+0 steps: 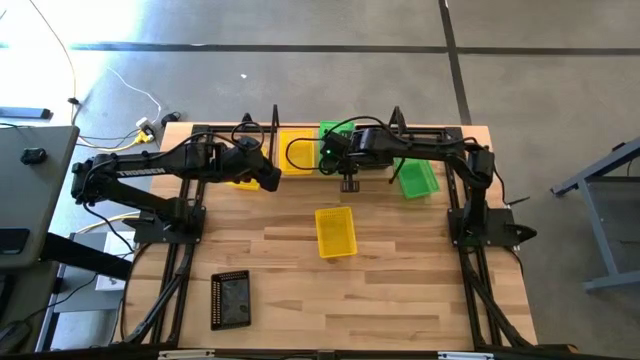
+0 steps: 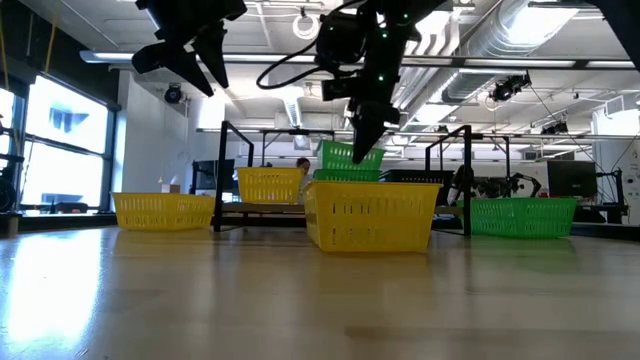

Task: Stack baskets on shelf by color
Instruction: Stack the bottom green bin on top of the green bin on the shelf

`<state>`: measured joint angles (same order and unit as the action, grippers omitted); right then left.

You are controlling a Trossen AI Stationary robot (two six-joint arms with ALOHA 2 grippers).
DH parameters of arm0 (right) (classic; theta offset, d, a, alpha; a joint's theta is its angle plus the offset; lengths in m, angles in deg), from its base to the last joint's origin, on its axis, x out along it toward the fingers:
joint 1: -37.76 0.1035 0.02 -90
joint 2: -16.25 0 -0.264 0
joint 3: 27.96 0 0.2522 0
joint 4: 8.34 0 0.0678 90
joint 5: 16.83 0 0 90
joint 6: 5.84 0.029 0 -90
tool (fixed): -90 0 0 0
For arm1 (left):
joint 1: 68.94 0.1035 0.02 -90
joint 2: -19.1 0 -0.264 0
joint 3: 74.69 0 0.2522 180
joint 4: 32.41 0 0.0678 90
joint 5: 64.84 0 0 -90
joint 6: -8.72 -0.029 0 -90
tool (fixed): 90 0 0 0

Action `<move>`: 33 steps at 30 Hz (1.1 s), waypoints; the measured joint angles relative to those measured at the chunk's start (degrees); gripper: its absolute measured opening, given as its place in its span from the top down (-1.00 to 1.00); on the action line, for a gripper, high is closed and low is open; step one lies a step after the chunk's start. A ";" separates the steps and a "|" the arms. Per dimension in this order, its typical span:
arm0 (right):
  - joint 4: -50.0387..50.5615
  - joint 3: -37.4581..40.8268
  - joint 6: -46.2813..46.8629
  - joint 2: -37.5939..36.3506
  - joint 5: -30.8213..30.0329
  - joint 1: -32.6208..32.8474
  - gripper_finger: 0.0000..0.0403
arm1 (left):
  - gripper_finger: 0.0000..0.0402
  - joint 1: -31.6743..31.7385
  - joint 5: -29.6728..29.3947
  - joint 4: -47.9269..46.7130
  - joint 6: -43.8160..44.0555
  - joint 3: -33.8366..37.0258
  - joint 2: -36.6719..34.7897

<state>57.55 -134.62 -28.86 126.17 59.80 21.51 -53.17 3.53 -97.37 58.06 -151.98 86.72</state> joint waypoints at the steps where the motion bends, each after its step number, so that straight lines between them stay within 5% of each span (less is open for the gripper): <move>1: 0.01 0.00 0.00 0.03 -0.01 0.00 1.00 | 0.33 0.00 0.00 -0.02 0.02 0.00 0.00; 19: -0.19 0.01 0.68 0.03 -0.07 0.00 0.98 | 0.33 -0.05 3.91 0.00 0.02 0.00 0.00; 33: -1.69 0.01 2.17 0.03 0.07 0.00 0.53 | 0.33 -0.04 5.01 0.00 0.10 0.00 0.00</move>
<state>55.86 -134.61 -26.69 126.21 59.87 21.51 -53.22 8.54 -97.37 58.16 -151.98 86.72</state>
